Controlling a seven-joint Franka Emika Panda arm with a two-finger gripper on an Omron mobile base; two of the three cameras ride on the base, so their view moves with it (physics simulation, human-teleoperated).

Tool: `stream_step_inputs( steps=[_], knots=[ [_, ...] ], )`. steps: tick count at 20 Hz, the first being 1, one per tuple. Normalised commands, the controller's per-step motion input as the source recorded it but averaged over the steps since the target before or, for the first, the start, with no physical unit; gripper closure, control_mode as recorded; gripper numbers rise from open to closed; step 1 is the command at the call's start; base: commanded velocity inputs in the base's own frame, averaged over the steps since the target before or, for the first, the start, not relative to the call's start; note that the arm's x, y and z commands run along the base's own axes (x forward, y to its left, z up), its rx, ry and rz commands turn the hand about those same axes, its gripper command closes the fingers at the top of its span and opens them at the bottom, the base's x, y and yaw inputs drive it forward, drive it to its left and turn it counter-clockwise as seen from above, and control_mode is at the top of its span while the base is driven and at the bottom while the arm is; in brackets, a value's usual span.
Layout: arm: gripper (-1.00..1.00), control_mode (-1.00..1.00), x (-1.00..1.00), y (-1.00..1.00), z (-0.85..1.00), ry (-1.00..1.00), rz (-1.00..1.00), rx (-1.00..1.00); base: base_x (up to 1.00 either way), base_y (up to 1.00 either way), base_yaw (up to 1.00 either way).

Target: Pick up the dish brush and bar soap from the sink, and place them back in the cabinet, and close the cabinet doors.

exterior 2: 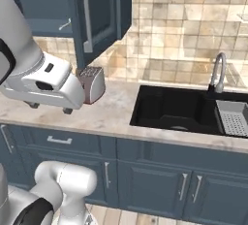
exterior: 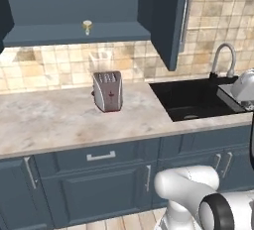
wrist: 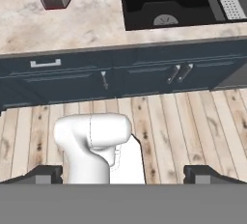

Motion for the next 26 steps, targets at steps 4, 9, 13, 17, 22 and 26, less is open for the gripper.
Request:
stream_step_inputs(
  steps=[4, 9, 13, 17, 22, 26],
  knots=[
    [-1.0, 1.0, 0.0, 0.0, 0.0, 0.0, 0.0, 0.0, 0.0, -0.74, 0.0],
    [-1.0, 1.0, 0.0, 0.0, 0.0, 0.0, 0.0, 0.0, 0.0, -0.71, 0.0],
    [-1.0, 1.0, 0.0, 0.0, 0.0, 0.0, 0.0, 0.0, 0.02, -0.64, 0.0],
    [-1.0, 1.0, 0.0, 0.0, 0.0, 0.0, 0.0, 0.0, 0.12, -0.58, 0.0],
    [-1.0, 1.0, 0.0, 0.0, 0.0, 0.0, 0.0, 0.0, 0.23, -0.4, 0.02],
    [-1.0, 1.0, 0.0, 0.0, 0.0, 0.0, 0.0, 0.0, 0.36, -0.21, 0.0]
  ],
)
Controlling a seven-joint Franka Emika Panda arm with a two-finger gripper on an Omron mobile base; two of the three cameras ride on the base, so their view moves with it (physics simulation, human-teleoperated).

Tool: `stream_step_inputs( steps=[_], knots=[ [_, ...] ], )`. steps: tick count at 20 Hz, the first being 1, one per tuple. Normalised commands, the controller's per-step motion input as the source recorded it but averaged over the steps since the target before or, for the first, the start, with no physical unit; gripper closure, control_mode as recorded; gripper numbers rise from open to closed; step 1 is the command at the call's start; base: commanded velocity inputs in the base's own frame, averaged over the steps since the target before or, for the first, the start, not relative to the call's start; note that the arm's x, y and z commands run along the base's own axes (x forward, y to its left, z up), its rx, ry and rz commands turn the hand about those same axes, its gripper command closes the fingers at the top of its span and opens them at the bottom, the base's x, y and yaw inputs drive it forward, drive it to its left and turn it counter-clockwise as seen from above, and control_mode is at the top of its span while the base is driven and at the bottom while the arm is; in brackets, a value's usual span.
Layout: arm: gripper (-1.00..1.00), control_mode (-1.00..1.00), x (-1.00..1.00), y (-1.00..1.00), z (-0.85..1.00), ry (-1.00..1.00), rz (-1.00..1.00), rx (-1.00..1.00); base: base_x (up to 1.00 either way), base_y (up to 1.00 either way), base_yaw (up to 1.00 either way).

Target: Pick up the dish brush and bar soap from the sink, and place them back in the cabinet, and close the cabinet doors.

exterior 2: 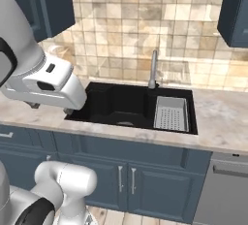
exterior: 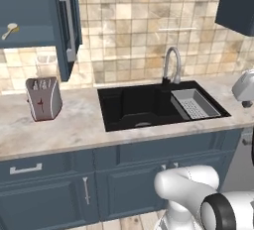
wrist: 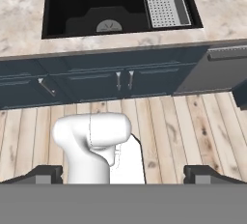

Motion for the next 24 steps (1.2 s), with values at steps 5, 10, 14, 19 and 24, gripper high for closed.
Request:
stream_step_inputs(
  steps=[5, 10, 14, 19, 24],
  knots=[
    [-1.0, 1.0, 0.0, 0.0, 0.0, 0.0, 0.0, 0.0, 0.4, -0.08, 0.0],
    [-1.0, 1.0, 0.0, 0.0, 0.0, 0.0, 0.0, 0.0, 0.51, 0.0, 0.0],
    [-1.0, 1.0, 0.0, 0.0, 0.0, 0.0, 0.0, 0.0, 0.52, 0.0, 0.0],
    [-1.0, 1.0, 0.0, 0.0, 0.0, 0.0, 0.0, 0.0, 0.5, -0.01, 0.0],
    [-1.0, 1.0, 0.0, 0.0, 0.0, 0.0, 0.0, 0.0, 0.41, -0.09, 0.0]
  ],
)
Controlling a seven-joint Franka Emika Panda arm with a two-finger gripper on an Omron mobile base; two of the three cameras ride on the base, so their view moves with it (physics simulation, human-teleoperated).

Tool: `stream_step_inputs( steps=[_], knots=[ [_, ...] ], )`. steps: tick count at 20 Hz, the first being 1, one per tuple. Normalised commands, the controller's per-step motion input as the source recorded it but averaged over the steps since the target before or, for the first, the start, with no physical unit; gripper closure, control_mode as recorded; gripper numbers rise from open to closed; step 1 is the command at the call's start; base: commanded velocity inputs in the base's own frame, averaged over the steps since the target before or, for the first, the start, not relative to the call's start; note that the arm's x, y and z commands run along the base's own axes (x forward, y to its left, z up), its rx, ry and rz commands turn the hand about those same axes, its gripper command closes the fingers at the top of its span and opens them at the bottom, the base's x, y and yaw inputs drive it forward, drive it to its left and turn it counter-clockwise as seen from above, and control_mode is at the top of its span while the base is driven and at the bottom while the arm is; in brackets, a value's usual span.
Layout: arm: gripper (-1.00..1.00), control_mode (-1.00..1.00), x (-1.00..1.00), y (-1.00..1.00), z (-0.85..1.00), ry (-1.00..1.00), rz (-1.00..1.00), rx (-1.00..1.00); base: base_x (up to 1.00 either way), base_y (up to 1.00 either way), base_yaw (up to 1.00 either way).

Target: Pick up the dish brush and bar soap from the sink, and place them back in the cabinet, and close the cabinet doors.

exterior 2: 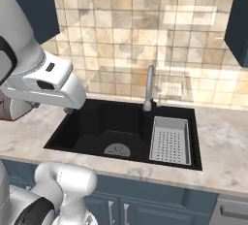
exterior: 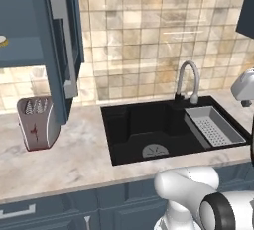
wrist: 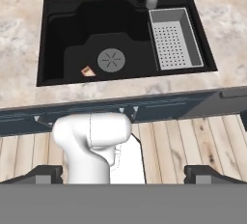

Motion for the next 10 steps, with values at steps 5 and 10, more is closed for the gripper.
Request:
stream_step_inputs(
  steps=[5, 10],
  knots=[
    [-1.0, 1.0, 0.0, 0.0, 0.0, 0.0, 0.0, 0.0, 0.36, -0.09, 0.0],
    [-1.0, 1.0, 0.0, 0.0, 0.0, 0.0, 0.0, 0.0, 0.23, -0.15, 0.0]
  ],
)
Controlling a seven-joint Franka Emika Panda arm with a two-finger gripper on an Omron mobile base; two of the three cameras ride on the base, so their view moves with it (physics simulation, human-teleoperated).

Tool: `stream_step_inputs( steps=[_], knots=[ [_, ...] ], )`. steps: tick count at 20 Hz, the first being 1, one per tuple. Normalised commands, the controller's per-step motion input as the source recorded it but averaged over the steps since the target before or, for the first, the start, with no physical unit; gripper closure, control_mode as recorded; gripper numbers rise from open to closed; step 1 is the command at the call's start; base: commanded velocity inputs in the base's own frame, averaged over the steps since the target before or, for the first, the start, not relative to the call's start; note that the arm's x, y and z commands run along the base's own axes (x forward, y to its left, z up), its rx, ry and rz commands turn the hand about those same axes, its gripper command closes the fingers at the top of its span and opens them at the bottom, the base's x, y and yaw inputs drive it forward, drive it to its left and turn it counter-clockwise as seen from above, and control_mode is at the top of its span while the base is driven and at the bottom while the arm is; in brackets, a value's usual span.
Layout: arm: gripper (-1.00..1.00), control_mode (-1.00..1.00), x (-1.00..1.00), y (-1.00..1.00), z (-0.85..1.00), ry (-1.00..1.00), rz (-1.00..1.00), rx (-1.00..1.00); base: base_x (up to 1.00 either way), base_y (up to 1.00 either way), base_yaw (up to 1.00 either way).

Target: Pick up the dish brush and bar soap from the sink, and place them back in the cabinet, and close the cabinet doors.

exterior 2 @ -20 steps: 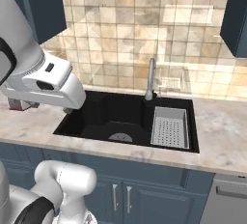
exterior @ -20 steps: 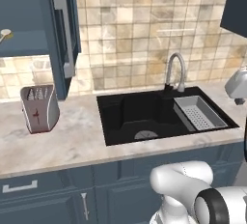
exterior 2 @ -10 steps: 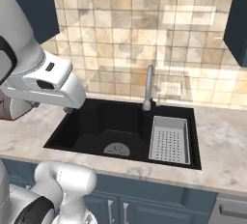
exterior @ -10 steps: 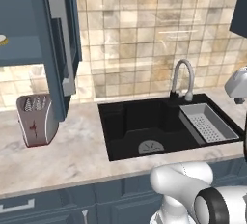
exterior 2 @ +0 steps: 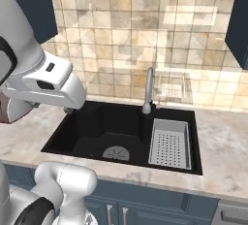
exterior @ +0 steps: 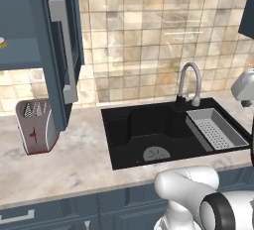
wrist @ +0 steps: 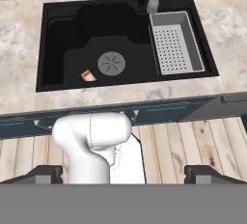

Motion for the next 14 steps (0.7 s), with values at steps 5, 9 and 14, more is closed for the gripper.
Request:
stream_step_inputs(
  steps=[5, 9, 14],
  knots=[
    [-1.0, 1.0, 0.0, 0.0, 0.0, 0.0, 0.0, 0.0, 0.01, -0.13, 0.0],
    [-1.0, 1.0, 0.0, 0.0, 0.0, 0.0, 0.0, 0.0, 0.0, -0.08, 0.0],
    [-1.0, 1.0, 0.0, 0.0, 0.0, 0.0, 0.0, 0.0, 0.0, -0.12, 0.0]
  ],
)
